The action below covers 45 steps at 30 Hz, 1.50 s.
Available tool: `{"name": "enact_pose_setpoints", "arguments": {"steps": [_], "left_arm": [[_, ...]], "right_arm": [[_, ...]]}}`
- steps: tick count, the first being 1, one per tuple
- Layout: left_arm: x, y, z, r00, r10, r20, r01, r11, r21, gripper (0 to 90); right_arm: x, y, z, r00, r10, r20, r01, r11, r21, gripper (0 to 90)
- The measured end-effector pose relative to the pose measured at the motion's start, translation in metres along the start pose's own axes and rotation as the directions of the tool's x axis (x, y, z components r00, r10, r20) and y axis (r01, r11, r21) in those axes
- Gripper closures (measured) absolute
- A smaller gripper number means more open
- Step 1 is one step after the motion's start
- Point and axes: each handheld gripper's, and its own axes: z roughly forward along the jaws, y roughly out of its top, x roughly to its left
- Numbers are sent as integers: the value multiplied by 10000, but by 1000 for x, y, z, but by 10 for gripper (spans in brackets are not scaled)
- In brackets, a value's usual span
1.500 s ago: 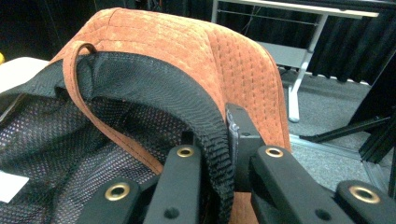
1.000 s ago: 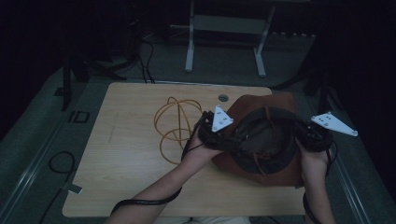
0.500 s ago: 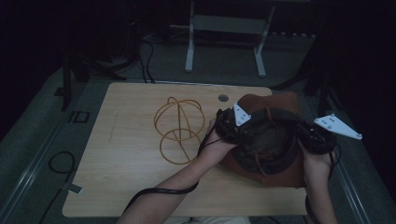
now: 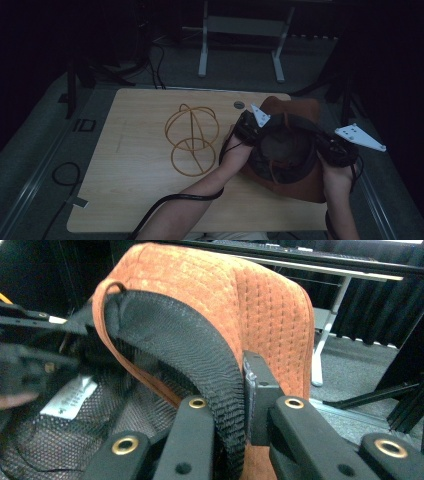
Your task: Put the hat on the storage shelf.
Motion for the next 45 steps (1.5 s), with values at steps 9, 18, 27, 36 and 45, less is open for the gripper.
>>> {"name": "enact_pose_setpoints", "arguments": {"steps": [9, 18, 27, 36, 45], "left_arm": [[5, 7, -8, 9966, 829, 38, -828, 9965, -83, 875], [4, 14, -21, 9922, 1245, 108, -1238, 9910, -517, 876], [10, 23, -34, 9906, 1364, 48, -1346, 9824, -1291, 875], [17, 21, -53, 9877, 1560, 89, -1459, 9413, -3046, 874], [29, 10, -51, 9858, 1490, 775, -1127, 9288, -3530, 874]], "right_arm": [[11, -8, -7, 9999, -93, -80, 93, 10000, 24, 818], [20, -18, -22, 9997, -113, -201, 113, 9999, -14, 775], [21, -21, -39, 9964, -5, -852, 7, 10000, 23, 567], [14, -22, -74, 9901, 300, -1370, -377, 9978, -538, 537], [3, -12, -106, 9971, -161, -748, 85, 9948, -1011, 539]]}}
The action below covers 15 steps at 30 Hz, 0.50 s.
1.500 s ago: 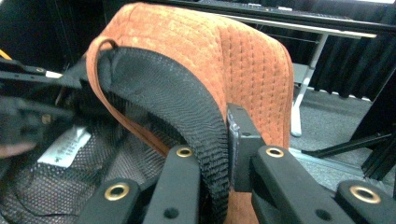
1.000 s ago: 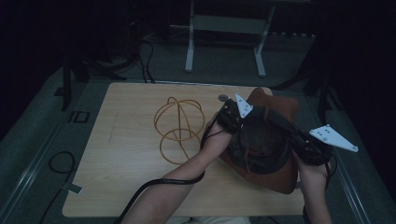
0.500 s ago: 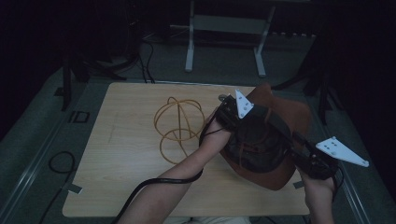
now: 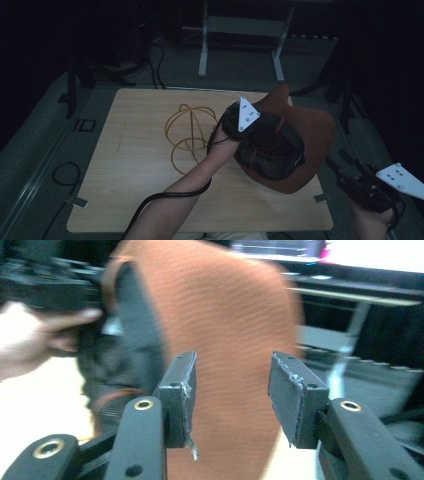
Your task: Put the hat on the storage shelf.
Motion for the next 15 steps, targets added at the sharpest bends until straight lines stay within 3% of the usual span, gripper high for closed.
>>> {"name": "enact_pose_setpoints", "arguments": {"steps": [2, 5, 8, 11, 12, 14, 15], "left_arm": [[1, -2, -2, 9999, -74, 117, 76, 9998, -194, 873], [1, -7, -11, 9981, 181, 592, -108, 9926, -1207, 873], [3, -8, -17, 9946, 331, 982, -166, 9863, -1643, 873], [6, -9, -22, 9878, 419, 1498, -102, 9784, -2066, 873], [8, -10, -24, 9812, 312, 1906, 110, 9763, -2163, 872], [11, -11, -25, 9749, 281, 2207, 224, 9746, -2227, 872], [13, -12, -26, 9661, 189, 2575, 410, 9734, -2254, 871]], "right_arm": [[-8, -1, -1, 9992, 5, 390, -7, 10000, 53, 539], [-24, -7, 0, 9974, 290, 666, -292, 9996, 24, 576], [-34, -13, 7, 9983, 399, 423, -403, 9991, 103, 576], [-39, -21, 17, 9990, 374, 225, -382, 9986, 375, 576], [-40, -22, 19, 9991, 394, 155, -400, 9982, 445, 577], [-42, -25, 23, 9982, 565, -182, -555, 9972, 505, 581], [-42, -26, 25, 9974, 613, -381, -592, 9968, 540, 586]]}}
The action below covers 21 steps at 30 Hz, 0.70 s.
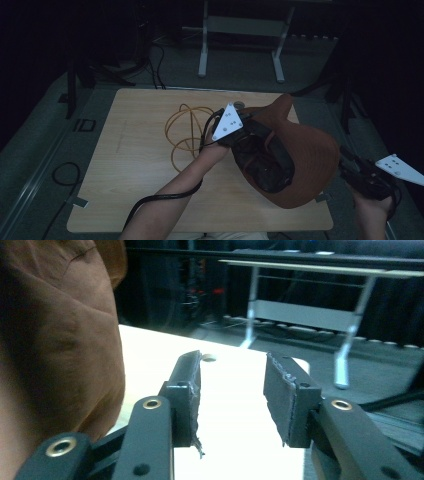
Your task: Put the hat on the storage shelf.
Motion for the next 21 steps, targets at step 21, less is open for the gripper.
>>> {"name": "enact_pose_setpoints", "arguments": {"steps": [21], "left_arm": [[-13, 2, -7, 9272, 329, 3732, -128, 9983, -562, 870]], "right_arm": [[78, 7, 59, 8806, -1763, -4398, 1886, 9819, -160, 476]]}}
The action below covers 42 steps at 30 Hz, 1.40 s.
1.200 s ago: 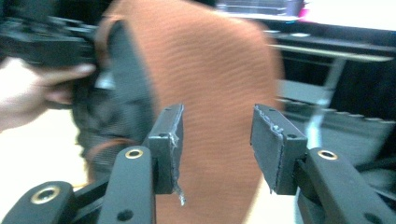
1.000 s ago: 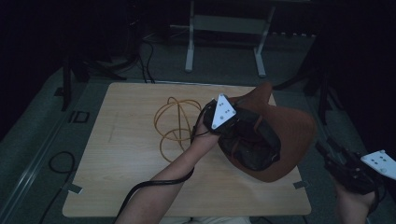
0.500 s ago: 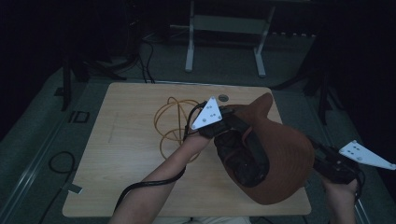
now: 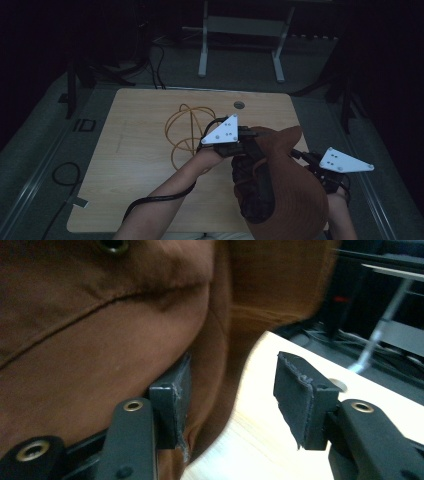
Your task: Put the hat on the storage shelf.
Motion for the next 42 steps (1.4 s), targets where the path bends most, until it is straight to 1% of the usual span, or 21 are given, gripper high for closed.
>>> {"name": "enact_pose_setpoints", "arguments": {"steps": [1, 5, 8, 10, 11, 13, 14, 16, 17, 19, 20, 22, 25, 27, 30, 32, 36, 39, 40, 41, 42], "left_arm": [[-1, 1, 0, 10000, 79, -45, -79, 10000, 18, 870], [-3, 2, 5, 10000, -14, -25, 14, 10000, -14, 870], [-5, 2, 8, 10000, 26, -1, -26, 10000, 47, 871], [-6, 2, 9, 10000, 80, -47, -79, 9999, 72, 870], [-7, 2, 11, 10000, 18, 55, -18, 10000, 74, 870], [-8, 2, 13, 9999, 70, 117, -72, 9999, 144, 870], [-9, 2, 14, 9999, 96, 114, -98, 9999, 127, 870], [-7, 2, 13, 9999, 73, 101, -74, 9999, 155, 870], [-6, 2, 12, 9998, 57, 171, -60, 9998, 184, 870], [-6, 2, 11, 9996, 42, 269, -47, 9998, 196, 868], [-6, 2, 11, 9996, 43, 272, -48, 9998, 181, 867], [-5, 2, 11, 9996, 72, 269, -79, 9997, 240, 865], [-5, 3, 10, 9998, 87, 158, -92, 9994, 326, 825], [-5, 5, 11, 9996, 296, -2, -295, 9985, 464, 782], [-4, 12, 10, 9990, 413, -151, -401, 9968, 699, 702], [-4, 16, 9, 9986, 487, -220, -466, 9950, 882, 665], [-1, 21, 4, 9993, 81, -364, -37, 9927, 1202, 591], [-1, 23, 2, 9989, 86, -451, -19, 9891, 1473, 591], [0, 25, -1, 9984, 37, -561, 55, 9868, 1620, 590], [1, 26, -4, 9972, 29, -748, 107, 9835, 1805, 589], [1, 26, -4, 9972, 29, -748, 107, 9835, 1805, 589]], "right_arm": [[2, 0, 2, 9999, -38, -167, 36, 10000, -82, 462], [7, 2, 10, 9978, -213, -635, 192, 9993, -324, 419], [9, 4, 15, 9976, -289, -637, 263, 9988, -421, 384], [9, 5, 17, 9976, -212, -663, 185, 9990, -408, 382], [9, 6, 19, 9975, -191, -676, 160, 9988, -459, 387], [9, 7, 23, 9976, -201, -667, 168, 9986, -494, 421], [9, 7, 24, 9973, -200, -713, 165, 9986, -495, 463], [10, 7, 25, 9962, -343, -799, 293, 9975, -638, 563], [11, 7, 26, 9971, -394, -655, 350, 9971, -670, 650], [11, 7, 25, 9977, -260, -631, 217, 9974, -686, 793], [10, 8, 24, 9982, -244, -540, 208, 9976, -660, 835], [10, 8, 24, 9985, -212, -511, 178, 9977, -662, 854], [8, 7, 24, 9973, 141, -720, -191, 9974, -693, 874], [8, 8, 23, 9973, 190, -707, -241, 9972, -707, 876], [7, 10, 22, 9964, 225, -821, -292, 9962, -818, 877], [4, 12, 20, 9944, 429, -964, -516, 9946, -898, 877], [-2, 14, 14, 9950, 640, -769, -724, 9910, -1124, 876], [-5, 14, 11, 9942, 751, -768, -846, 9881, -1281, 876], [-7, 16, 7, 9952, 807, -555, -878, 9862, -1402, 879], [-8, 17, 5, 9955, 815, -482, -877, 9857, -1437, 879], [-8, 17, 5, 9955, 815, -482, -877, 9857, -1437, 879]]}}
